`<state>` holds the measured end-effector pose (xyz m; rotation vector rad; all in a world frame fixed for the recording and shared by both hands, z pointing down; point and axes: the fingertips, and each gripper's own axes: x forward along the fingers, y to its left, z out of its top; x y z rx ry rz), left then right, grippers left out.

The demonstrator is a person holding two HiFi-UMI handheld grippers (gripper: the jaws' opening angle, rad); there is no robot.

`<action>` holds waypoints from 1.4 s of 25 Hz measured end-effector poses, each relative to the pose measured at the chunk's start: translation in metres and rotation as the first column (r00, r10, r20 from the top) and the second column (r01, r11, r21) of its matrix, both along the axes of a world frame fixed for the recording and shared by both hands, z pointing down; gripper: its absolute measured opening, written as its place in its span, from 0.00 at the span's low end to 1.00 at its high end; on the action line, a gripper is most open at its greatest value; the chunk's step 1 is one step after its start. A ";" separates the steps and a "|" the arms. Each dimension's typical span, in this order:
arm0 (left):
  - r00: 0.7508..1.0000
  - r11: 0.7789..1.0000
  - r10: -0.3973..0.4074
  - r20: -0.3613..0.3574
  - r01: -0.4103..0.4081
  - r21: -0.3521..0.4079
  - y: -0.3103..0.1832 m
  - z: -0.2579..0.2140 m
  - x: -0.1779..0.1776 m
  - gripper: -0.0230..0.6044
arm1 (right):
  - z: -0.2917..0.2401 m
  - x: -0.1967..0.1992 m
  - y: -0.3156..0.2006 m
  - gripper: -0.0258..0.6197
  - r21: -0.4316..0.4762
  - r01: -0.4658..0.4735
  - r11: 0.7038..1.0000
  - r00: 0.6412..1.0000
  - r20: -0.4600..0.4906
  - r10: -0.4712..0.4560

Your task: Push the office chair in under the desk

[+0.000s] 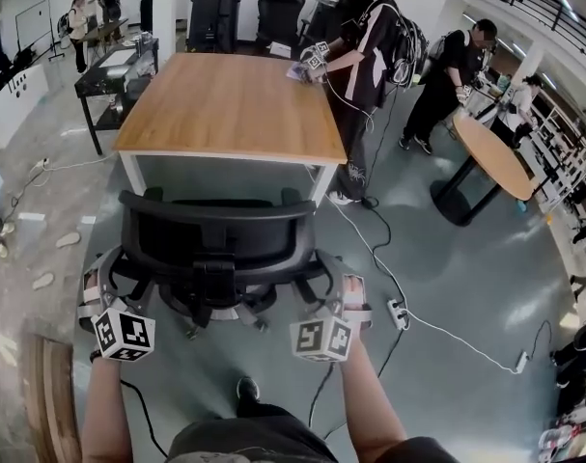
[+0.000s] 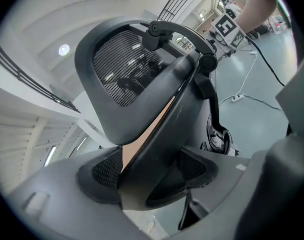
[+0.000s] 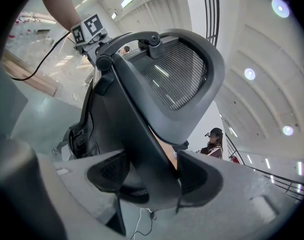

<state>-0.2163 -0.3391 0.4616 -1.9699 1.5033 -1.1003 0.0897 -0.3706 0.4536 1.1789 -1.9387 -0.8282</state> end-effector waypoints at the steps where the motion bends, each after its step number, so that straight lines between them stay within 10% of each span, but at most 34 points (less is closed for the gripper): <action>1: 1.000 1.000 -0.004 0.000 0.004 -0.003 -0.008 0.000 0.000 0.58 | -0.001 0.000 -0.007 0.46 0.001 -0.001 1.000 1.000 0.000 0.001; 35: 1.000 0.998 -0.019 -0.002 0.019 0.060 -0.188 0.000 -0.041 0.59 | 0.003 -0.041 -0.190 0.46 0.032 0.020 0.999 1.000 0.005 -0.021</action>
